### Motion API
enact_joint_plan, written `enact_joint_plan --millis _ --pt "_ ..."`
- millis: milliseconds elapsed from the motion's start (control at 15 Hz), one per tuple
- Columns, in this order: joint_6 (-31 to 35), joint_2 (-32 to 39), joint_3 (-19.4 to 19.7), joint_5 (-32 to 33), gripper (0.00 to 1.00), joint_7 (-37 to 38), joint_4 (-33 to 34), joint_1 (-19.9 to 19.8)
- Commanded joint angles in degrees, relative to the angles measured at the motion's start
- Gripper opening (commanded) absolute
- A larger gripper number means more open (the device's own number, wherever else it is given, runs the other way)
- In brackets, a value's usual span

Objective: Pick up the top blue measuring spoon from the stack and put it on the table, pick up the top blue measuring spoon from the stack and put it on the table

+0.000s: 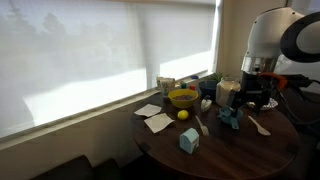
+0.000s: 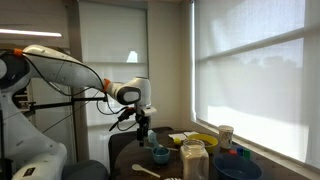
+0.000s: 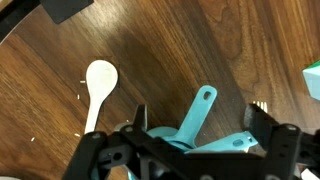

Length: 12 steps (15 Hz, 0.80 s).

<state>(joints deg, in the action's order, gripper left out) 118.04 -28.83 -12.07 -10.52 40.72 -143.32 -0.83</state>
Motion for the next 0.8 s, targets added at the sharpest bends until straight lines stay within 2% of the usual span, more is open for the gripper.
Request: enact_joint_plan --millis 0,267,733 --pt "-1.2 3.7 0.4 -1.6 1.0 6.4 3.4 -0.3" --pt "-0.5 5.3 1.0 -0.3 1.0 15.1 4.3 -1.8" --pt "3.7 6.7 3.8 -2.0 1.0 23.6 3.9 -1.9"
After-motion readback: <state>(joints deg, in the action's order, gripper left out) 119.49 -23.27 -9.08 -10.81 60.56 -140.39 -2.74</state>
